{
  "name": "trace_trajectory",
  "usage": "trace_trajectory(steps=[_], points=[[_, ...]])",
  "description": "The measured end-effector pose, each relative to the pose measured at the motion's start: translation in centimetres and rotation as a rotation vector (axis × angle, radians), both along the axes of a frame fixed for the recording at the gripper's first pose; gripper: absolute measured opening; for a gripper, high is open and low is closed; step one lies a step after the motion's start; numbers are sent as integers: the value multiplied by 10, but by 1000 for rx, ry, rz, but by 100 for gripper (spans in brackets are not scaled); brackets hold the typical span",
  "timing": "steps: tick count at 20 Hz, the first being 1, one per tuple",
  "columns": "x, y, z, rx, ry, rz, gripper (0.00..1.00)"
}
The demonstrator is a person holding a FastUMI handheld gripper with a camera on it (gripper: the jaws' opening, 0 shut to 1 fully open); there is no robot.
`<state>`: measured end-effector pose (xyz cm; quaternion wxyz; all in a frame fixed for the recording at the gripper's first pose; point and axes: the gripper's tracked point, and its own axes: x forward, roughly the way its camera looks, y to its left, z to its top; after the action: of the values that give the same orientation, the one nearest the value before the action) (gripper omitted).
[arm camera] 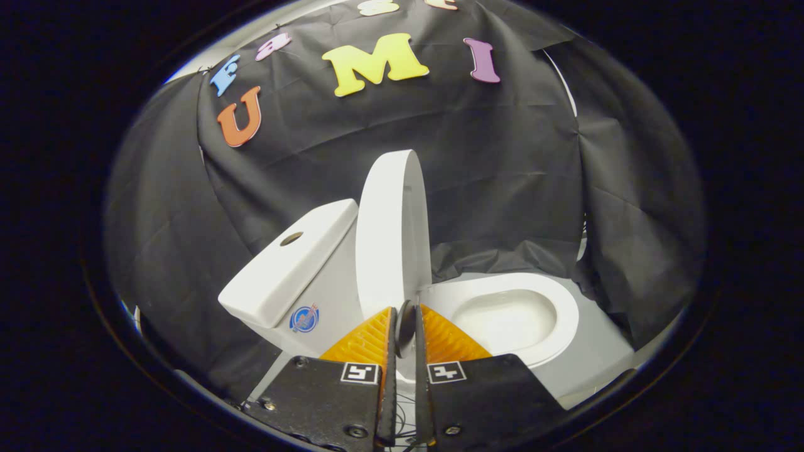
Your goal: Open the toilet lid.
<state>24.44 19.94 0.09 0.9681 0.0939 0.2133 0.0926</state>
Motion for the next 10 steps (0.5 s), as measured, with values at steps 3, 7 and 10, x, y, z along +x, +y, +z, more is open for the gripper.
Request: trace_trajectory(steps=[3,7,10], points=[[0,12,-1,-30,-6,8,15],[1,26,0,-62,-8,21,15],[1,37,0,-71,-3,28,15]])
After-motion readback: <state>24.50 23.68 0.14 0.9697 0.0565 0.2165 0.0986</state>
